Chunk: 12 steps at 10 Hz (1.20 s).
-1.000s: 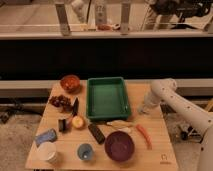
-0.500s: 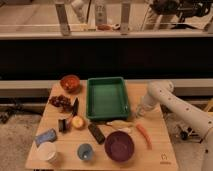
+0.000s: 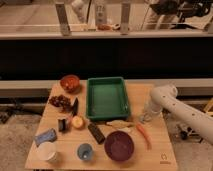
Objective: Wipe table surface with towel
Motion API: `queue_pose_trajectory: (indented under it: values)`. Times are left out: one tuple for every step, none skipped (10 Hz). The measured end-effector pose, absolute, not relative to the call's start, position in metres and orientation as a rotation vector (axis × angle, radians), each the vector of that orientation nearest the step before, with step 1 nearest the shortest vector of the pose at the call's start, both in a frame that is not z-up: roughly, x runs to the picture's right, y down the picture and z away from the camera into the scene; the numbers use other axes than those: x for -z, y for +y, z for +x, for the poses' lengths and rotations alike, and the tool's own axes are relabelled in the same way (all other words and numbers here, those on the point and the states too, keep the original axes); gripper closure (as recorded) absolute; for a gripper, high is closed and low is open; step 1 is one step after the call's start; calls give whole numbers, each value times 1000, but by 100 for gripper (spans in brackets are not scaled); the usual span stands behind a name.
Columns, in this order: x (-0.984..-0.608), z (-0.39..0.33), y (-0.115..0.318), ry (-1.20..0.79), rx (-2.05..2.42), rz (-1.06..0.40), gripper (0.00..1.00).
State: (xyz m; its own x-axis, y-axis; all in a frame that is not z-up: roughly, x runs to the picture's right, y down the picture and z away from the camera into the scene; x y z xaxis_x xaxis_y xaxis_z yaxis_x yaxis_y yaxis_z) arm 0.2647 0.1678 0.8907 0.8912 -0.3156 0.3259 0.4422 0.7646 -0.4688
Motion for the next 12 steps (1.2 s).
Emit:
queue_pose_trajectory:
  values:
    - [-890,273,169,-220,383,-563,100]
    - [-890,284,168,-207,359,-559,100]
    - [-891,305,166,-185,324,-554,100]
    - [-893,329,164,-166,286,-550,100]
    - [-896,343,160,-153,260,-550,100]
    - [-901,352,155,-142,236,-548,100]
    - [-905,355,150,-136,225,-544,100]
    - [-907,355,146,-135,223,-540,100]
    - [-910,351,143,-136,225,-536,100]
    - [-912,340,139,-140,233,-532,100]
    - [-915,324,135,-145,248,-528,100]
    - [-918,303,132,-151,266,-525,100]
